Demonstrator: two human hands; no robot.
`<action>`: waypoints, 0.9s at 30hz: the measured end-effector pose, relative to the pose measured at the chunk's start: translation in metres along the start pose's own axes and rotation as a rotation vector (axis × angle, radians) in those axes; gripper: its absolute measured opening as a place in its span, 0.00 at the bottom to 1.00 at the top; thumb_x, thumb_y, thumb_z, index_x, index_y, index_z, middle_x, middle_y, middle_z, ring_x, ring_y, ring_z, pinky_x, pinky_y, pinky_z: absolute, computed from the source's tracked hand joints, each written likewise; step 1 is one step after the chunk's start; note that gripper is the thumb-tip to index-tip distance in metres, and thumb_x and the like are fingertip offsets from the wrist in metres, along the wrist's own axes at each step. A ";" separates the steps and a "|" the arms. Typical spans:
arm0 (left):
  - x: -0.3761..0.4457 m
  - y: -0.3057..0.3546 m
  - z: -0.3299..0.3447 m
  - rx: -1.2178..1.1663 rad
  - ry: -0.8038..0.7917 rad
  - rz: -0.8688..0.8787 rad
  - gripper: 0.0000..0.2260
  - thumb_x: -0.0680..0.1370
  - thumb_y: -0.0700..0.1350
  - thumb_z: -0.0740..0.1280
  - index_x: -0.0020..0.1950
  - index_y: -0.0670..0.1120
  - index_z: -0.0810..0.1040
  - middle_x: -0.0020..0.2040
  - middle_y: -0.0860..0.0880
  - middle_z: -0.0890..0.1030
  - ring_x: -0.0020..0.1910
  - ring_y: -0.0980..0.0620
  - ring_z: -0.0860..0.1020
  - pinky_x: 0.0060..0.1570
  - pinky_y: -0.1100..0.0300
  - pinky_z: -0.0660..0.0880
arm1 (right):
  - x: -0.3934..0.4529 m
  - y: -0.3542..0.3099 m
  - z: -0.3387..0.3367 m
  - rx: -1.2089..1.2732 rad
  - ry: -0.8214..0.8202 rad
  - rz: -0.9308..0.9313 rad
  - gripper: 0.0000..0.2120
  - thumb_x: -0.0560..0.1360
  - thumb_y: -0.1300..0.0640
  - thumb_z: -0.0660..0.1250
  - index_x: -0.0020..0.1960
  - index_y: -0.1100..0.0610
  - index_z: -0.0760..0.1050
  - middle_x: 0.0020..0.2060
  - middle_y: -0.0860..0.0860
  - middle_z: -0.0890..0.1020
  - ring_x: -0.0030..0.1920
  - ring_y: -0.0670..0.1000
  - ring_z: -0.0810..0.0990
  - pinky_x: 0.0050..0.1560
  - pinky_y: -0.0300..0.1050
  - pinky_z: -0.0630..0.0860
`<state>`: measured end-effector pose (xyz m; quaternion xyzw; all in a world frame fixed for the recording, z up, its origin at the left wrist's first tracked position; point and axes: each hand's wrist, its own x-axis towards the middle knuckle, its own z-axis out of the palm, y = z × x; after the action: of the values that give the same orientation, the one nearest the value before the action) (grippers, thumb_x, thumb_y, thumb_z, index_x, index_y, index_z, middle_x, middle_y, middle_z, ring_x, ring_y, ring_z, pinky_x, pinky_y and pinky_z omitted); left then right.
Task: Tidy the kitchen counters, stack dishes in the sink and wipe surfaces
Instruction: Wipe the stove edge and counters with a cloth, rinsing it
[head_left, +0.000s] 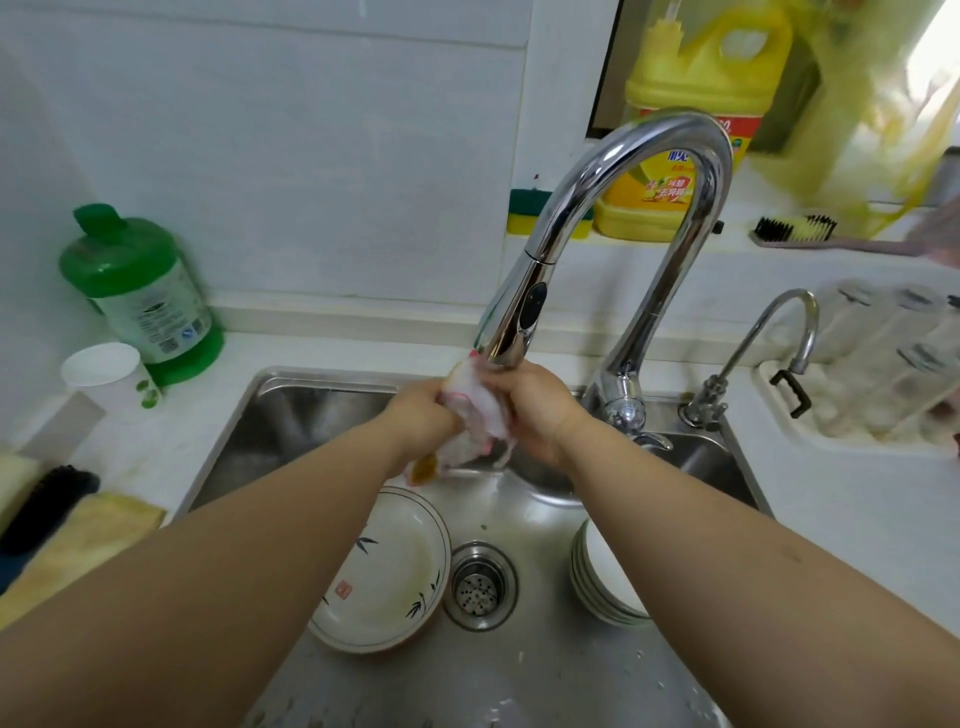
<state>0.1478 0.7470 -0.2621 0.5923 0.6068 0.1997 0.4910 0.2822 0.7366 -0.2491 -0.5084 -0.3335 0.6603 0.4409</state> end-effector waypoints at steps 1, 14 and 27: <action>0.000 0.002 0.004 0.037 -0.013 0.016 0.10 0.76 0.41 0.67 0.57 0.47 0.76 0.50 0.47 0.79 0.52 0.47 0.77 0.50 0.57 0.73 | -0.003 -0.001 -0.006 -0.008 0.005 -0.024 0.08 0.79 0.65 0.58 0.54 0.61 0.74 0.47 0.62 0.80 0.45 0.60 0.80 0.56 0.60 0.75; 0.004 0.024 0.013 0.040 -0.126 -0.010 0.11 0.70 0.44 0.73 0.49 0.45 0.77 0.48 0.45 0.82 0.48 0.45 0.81 0.54 0.52 0.78 | -0.007 0.006 -0.043 -0.260 0.179 -0.046 0.08 0.80 0.57 0.62 0.56 0.60 0.75 0.40 0.56 0.80 0.28 0.48 0.77 0.20 0.34 0.69; 0.012 -0.002 -0.014 -0.165 0.045 -0.044 0.10 0.73 0.47 0.71 0.51 0.45 0.78 0.49 0.40 0.82 0.46 0.42 0.81 0.48 0.51 0.78 | -0.008 0.005 -0.017 -0.428 -0.001 0.015 0.07 0.73 0.63 0.70 0.50 0.57 0.75 0.40 0.55 0.82 0.29 0.47 0.80 0.23 0.38 0.73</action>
<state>0.1373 0.7619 -0.2619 0.5318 0.6121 0.2513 0.5285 0.2981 0.7273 -0.2549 -0.5926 -0.4625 0.5778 0.3180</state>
